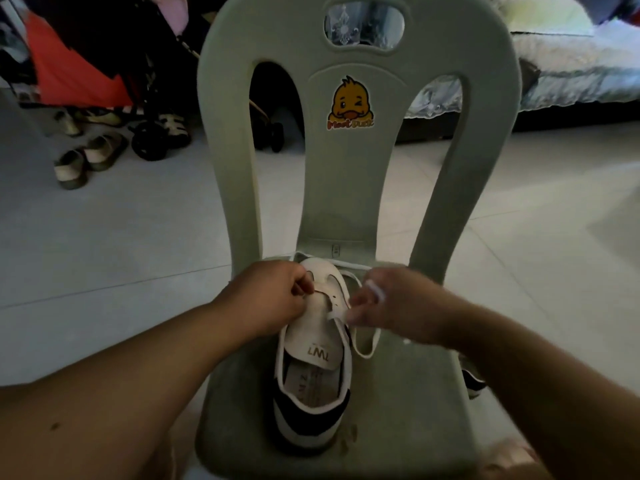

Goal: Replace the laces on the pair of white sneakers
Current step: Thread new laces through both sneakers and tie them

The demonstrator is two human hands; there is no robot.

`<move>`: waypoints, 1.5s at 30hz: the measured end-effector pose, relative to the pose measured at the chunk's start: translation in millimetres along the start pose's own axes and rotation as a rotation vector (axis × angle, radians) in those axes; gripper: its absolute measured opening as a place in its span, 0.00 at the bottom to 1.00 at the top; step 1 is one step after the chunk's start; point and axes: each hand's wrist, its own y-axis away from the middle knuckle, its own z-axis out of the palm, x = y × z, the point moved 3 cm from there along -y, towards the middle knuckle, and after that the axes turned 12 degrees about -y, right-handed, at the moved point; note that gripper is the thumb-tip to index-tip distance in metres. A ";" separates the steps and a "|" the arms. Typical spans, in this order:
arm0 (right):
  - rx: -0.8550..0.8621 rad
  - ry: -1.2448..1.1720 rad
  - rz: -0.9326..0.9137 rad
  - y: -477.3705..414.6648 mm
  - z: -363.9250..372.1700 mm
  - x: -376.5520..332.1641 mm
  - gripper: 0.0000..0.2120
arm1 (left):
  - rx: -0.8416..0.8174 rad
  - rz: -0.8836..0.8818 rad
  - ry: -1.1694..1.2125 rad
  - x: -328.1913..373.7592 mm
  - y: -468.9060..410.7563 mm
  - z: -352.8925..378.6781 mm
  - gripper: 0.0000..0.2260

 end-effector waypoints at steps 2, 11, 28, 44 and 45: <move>0.028 -0.035 0.015 -9.8 23.3 5.8 0.13 | 0.001 0.010 -0.002 2.5 -0.3 -1.5 0.10; 0.279 -0.227 -0.052 9.4 -46.6 -10.6 0.10 | -0.035 0.044 0.005 2.1 -0.6 -2.7 0.12; 0.171 0.149 0.096 -10.5 -0.6 23.5 0.16 | 0.025 -0.131 -0.159 29.1 -30.8 35.4 0.33; 0.235 -0.028 0.100 -0.7 -1.3 50.2 0.05 | -0.163 0.157 -0.062 50.3 -13.5 36.7 0.06; 0.238 -0.038 0.111 1.9 0.2 54.0 0.04 | -0.199 0.166 -0.073 52.6 -13.1 38.5 0.06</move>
